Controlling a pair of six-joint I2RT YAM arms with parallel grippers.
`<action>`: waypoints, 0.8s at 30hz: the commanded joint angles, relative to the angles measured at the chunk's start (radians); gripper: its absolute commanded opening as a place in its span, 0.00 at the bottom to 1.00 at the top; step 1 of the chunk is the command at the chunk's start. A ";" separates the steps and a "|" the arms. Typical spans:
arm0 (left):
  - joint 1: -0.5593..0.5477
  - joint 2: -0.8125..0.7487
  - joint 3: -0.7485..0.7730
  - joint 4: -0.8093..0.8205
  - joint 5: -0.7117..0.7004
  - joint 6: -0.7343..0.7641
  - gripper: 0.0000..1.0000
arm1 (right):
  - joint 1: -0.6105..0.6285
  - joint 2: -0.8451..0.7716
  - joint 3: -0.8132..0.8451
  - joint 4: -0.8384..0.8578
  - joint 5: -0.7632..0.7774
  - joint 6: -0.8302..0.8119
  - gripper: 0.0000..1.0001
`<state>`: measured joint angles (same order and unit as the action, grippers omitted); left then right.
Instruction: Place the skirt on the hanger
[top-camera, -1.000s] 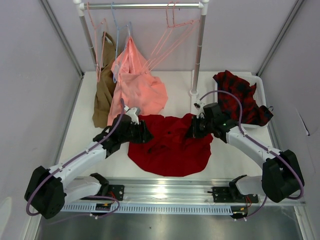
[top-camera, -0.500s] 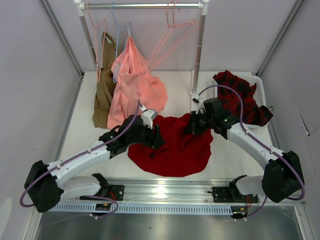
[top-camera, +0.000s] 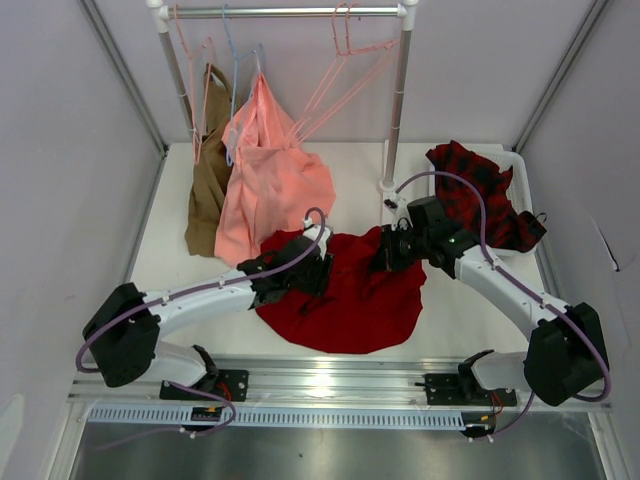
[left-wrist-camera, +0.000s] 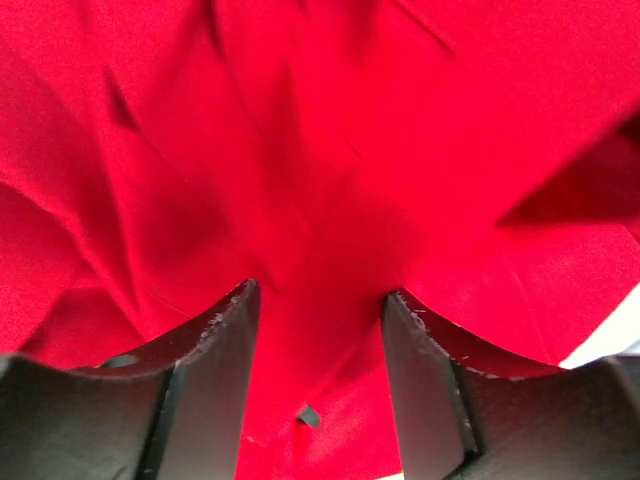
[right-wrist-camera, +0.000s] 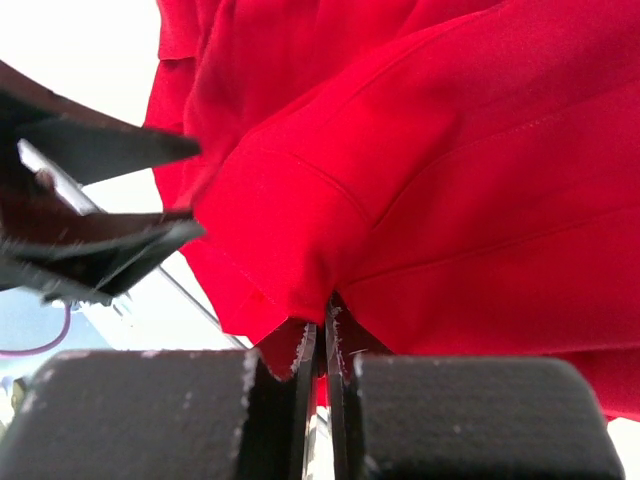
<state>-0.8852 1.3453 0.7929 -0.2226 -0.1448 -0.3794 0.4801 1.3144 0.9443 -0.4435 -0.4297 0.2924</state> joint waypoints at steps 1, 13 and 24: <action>0.000 0.028 0.072 0.019 -0.134 0.013 0.54 | -0.001 -0.040 0.007 0.029 -0.072 -0.024 0.05; 0.074 0.163 0.192 -0.061 -0.062 -0.024 0.00 | -0.029 0.029 -0.130 0.146 0.012 0.045 0.26; 0.094 0.256 0.249 -0.109 0.014 -0.018 0.00 | -0.002 -0.087 -0.139 0.086 0.267 0.071 0.67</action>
<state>-0.8001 1.5959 0.9901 -0.3233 -0.1543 -0.4004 0.4664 1.2911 0.8097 -0.3508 -0.2638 0.3458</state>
